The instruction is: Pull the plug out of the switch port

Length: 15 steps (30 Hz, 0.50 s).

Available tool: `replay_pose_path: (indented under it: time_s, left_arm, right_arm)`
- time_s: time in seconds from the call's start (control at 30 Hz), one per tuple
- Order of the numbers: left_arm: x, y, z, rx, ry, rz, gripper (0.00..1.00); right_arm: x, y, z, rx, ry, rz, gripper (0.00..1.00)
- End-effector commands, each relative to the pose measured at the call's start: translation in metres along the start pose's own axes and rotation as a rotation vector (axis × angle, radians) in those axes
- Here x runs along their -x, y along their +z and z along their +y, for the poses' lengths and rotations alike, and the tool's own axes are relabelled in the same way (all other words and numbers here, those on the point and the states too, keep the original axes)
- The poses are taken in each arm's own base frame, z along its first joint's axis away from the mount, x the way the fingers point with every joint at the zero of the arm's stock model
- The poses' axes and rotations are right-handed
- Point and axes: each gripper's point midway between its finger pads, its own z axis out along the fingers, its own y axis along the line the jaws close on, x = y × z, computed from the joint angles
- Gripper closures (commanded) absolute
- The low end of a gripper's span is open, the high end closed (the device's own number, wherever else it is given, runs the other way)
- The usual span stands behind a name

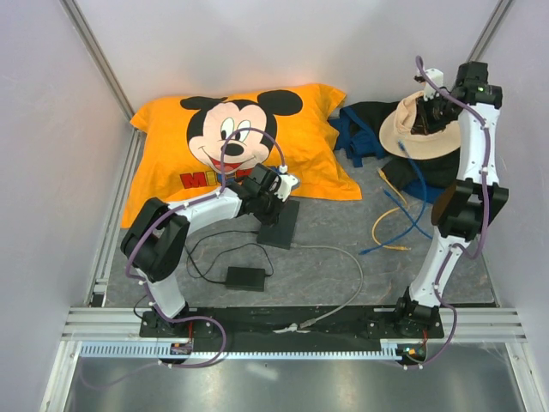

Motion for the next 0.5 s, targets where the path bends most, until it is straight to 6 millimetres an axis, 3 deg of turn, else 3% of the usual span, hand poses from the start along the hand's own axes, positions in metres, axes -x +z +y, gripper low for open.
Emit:
replay_pose_path:
  time_s: [0.0,0.13,0.3,0.4,0.43,0.47]
  left_arm:
    - [-0.035,0.007,0.001,0.018,0.022,0.123,0.98]
    - [-0.035,0.007,0.001,0.019,0.028,0.124,0.98]
    - [-0.028,0.006,0.002,0.022,0.035,0.107,0.98]
    - [-0.027,0.006,0.001,0.019,0.035,0.107,0.98]
    - [-0.029,0.006,0.001,0.016,0.031,0.111,0.98]
    - [-0.03,0.007,0.001,0.017,0.031,0.113,0.98]
  right_arm:
    - [0.011,0.019,-0.012,-0.059,-0.254,0.024,1.0]
    - [0.011,0.038,-0.015,-0.108,-0.294,0.038,1.0]
    - [0.029,0.047,0.004,-0.097,-0.306,-0.007,1.0]
    - [0.038,0.041,0.032,-0.058,-0.315,-0.033,0.83]
    - [0.042,0.039,0.043,-0.038,-0.32,-0.047,0.6]
    - [0.046,0.041,0.06,-0.008,-0.33,-0.059,0.47]
